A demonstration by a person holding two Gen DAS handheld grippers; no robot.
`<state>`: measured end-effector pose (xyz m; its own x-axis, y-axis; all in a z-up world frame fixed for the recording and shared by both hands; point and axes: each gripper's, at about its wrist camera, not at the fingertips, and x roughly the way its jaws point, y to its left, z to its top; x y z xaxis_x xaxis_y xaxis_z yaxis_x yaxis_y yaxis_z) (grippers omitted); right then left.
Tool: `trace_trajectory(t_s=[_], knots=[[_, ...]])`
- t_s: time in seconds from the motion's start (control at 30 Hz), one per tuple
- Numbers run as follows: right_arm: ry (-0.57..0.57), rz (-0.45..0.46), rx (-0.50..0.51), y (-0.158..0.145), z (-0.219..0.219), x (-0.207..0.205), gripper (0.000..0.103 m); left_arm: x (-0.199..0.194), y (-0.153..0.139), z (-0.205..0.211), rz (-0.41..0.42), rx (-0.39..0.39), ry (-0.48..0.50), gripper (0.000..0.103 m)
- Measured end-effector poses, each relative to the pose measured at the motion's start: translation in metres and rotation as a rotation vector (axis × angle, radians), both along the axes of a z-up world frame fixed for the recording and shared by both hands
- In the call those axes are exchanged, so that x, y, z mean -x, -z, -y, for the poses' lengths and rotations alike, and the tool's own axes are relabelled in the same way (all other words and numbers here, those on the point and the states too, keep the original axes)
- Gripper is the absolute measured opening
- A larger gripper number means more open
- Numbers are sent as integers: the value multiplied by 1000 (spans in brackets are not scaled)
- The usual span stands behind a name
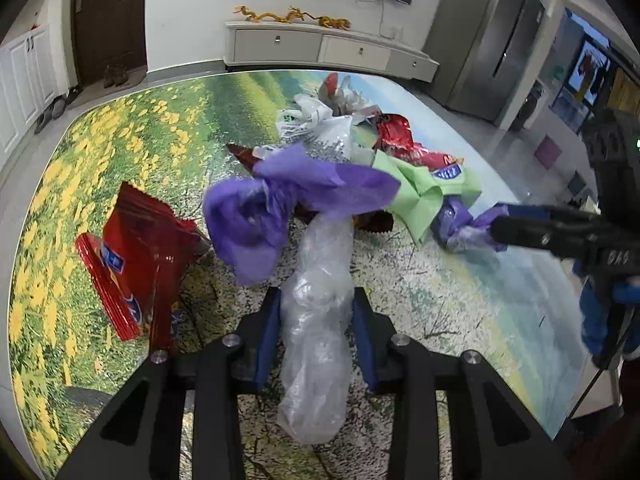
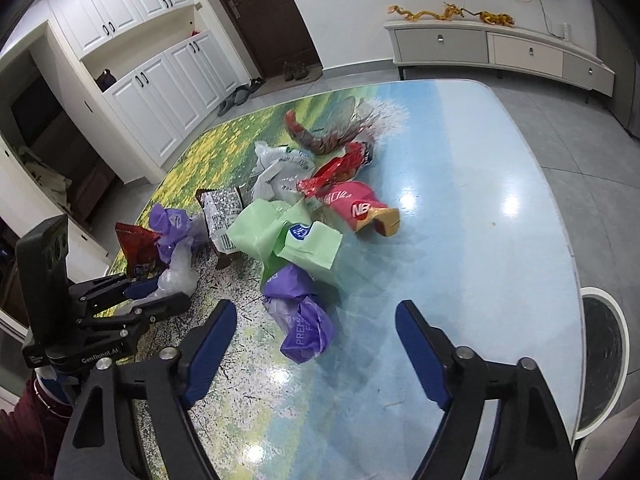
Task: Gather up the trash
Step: 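Grasp the clear plastic bag with the left gripper while the right gripper grasps a purple bag, then carry both bags over the white bin and open both grippers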
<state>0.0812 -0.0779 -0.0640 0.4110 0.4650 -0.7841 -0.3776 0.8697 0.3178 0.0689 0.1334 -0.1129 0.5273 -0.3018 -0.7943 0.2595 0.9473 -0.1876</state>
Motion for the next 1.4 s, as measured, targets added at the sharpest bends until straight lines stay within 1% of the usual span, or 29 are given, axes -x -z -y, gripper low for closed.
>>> trace_trajectory(t_s=[0.03,0.13,0.2,0.27,0.3,0.37,0.57,0.77,1.0,1.23,1.4], knots=[[-5,-4,5,2,-2,0,72,0,0,0,-2,8,-4,31],[-19,-14,9,6,-6,1,68,5,-1,-1,-10,40,-8,31],[-29,-19,8,9,-7,2,61,9,-1,0,-14,55,-7,31],[-34,-19,8,11,-9,3,49,13,-2,2,-16,66,-5,30],[-36,-20,6,12,-9,4,46,16,-2,2,-18,76,-5,30],[-41,-23,2,13,-8,5,29,22,-4,3,-21,97,-4,30],[-66,-4,-24,6,-2,20,27,35,-11,5,-11,109,-8,30],[-77,19,-67,-8,5,37,26,47,-21,8,10,113,-11,30],[-65,70,-114,-29,23,57,26,57,-35,11,29,116,-26,30],[18,149,-138,-53,67,69,26,60,-56,31,53,99,-13,30],[137,207,-129,-65,117,74,26,47,-75,67,72,100,51,30]])
